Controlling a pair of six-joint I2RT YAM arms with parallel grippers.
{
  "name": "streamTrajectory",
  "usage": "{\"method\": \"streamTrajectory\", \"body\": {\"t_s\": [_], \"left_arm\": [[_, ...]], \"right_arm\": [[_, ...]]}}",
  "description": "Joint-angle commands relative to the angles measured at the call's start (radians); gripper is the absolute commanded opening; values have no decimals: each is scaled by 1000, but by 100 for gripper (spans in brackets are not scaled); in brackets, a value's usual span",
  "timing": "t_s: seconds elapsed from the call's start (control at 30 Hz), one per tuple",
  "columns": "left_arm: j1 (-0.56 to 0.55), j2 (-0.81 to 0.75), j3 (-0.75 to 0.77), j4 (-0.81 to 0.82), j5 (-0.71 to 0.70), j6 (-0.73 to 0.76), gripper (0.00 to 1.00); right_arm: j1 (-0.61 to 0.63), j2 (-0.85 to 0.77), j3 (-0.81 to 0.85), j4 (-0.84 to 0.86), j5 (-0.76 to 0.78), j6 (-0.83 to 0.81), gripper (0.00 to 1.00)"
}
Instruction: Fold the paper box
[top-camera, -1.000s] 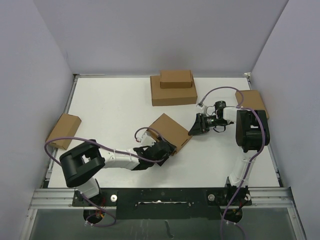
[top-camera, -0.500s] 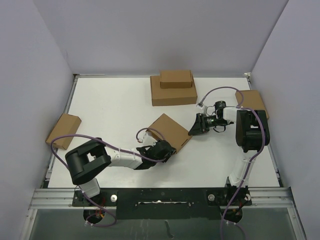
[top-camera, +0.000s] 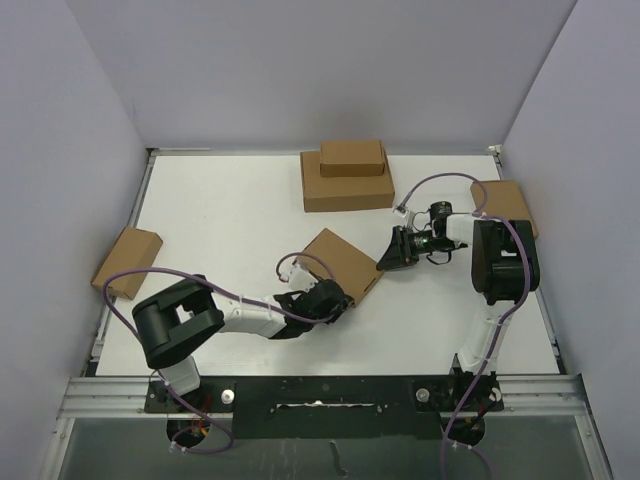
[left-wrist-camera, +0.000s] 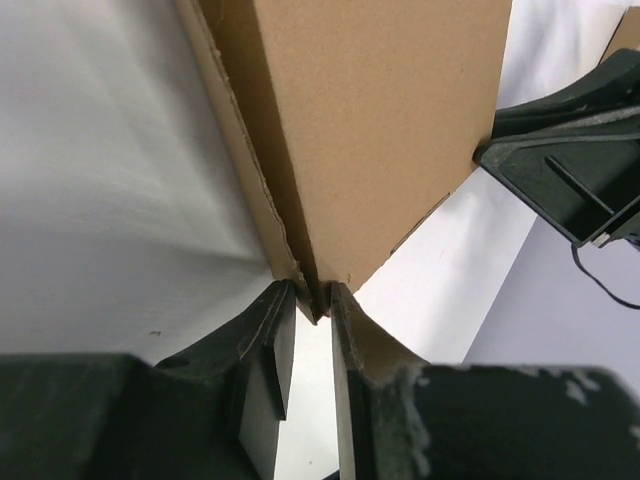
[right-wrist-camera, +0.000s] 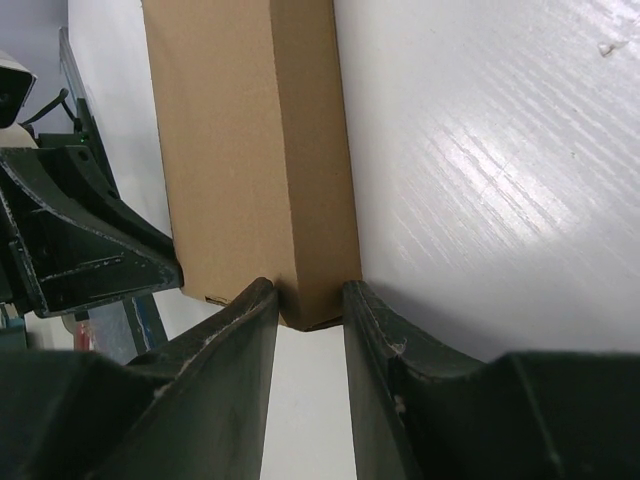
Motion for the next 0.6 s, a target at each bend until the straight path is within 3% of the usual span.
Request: {"method": "streamTrajectory", "body": {"t_s": [0.0,0.1,0.3,0.4,0.57], "left_arm": [[4,9,-2,78,-9,143,26],[4,-25,-34,87,-23,202,48],[5,-152,-112,27,-131,319,73],[37,-254,-180,57,-179,471,87],[233,-428,-332,228,3,711,98]], "right_arm": [[10,5,10,9,70,-31,31],[9,4,10,9,70,-32,31],[9,4,10,8,69,-33,31],[9,6,10,9,70,-33,31],[10,5,10,10,71,-33,31]]}}
